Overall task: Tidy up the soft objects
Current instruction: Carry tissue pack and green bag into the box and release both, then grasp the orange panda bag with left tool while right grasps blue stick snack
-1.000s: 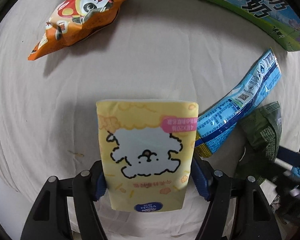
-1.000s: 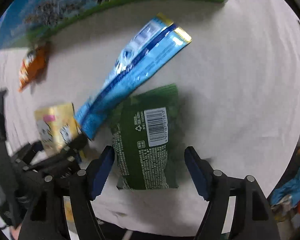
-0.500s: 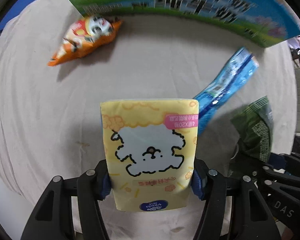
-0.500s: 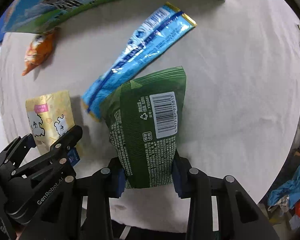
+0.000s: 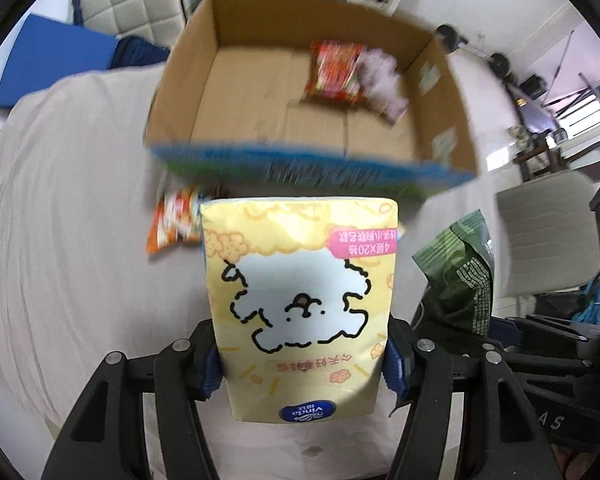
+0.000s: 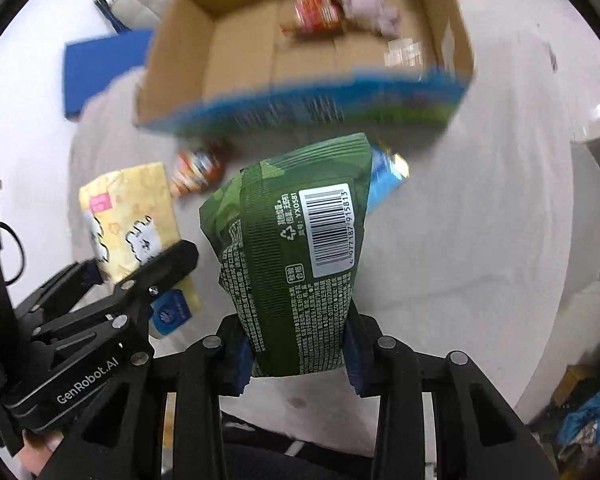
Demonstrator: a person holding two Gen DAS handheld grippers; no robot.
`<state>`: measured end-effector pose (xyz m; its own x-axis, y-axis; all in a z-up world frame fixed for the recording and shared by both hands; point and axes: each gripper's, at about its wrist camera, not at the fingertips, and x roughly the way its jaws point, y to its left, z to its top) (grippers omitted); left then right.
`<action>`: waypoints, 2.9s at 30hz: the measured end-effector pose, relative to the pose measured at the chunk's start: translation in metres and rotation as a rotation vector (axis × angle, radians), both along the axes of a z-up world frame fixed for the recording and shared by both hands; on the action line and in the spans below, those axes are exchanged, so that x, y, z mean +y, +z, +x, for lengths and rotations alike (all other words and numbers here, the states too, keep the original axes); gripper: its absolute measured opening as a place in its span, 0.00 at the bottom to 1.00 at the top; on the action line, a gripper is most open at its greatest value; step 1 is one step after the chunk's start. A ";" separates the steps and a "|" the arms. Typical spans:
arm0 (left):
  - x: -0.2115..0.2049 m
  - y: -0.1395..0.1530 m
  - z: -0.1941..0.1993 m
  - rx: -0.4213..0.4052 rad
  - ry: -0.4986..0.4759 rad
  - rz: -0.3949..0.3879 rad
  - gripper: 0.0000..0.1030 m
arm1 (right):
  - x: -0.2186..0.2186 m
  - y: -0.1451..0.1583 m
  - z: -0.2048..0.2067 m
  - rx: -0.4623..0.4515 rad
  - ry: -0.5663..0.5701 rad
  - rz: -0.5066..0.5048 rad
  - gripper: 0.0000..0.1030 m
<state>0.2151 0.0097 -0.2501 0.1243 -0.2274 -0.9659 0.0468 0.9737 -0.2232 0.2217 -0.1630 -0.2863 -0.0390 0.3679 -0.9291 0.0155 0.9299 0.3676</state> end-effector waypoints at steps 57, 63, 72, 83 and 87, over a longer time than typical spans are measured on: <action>0.004 -0.052 0.254 0.063 -0.029 0.095 0.96 | -0.013 -0.071 0.188 0.073 -0.046 -0.269 0.99; 0.001 -0.019 0.215 -0.031 -0.043 0.129 0.96 | -0.014 -0.040 0.171 -0.007 -0.059 -0.291 1.00; 0.015 0.031 0.157 -0.212 0.007 0.192 0.96 | -0.005 0.013 0.128 -0.144 -0.064 -0.300 1.00; 0.037 0.072 0.098 -0.295 0.067 0.170 0.96 | 0.006 0.048 0.091 -0.175 -0.109 -0.192 1.00; 0.060 0.064 0.076 -0.269 0.122 0.165 0.96 | -0.003 0.031 0.072 -0.103 -0.172 -0.149 1.00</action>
<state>0.2908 0.0695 -0.1864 0.3964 -0.0384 -0.9173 -0.0369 0.9977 -0.0577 0.2938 -0.1664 -0.2554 0.1097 0.2192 -0.9695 0.1481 0.9609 0.2340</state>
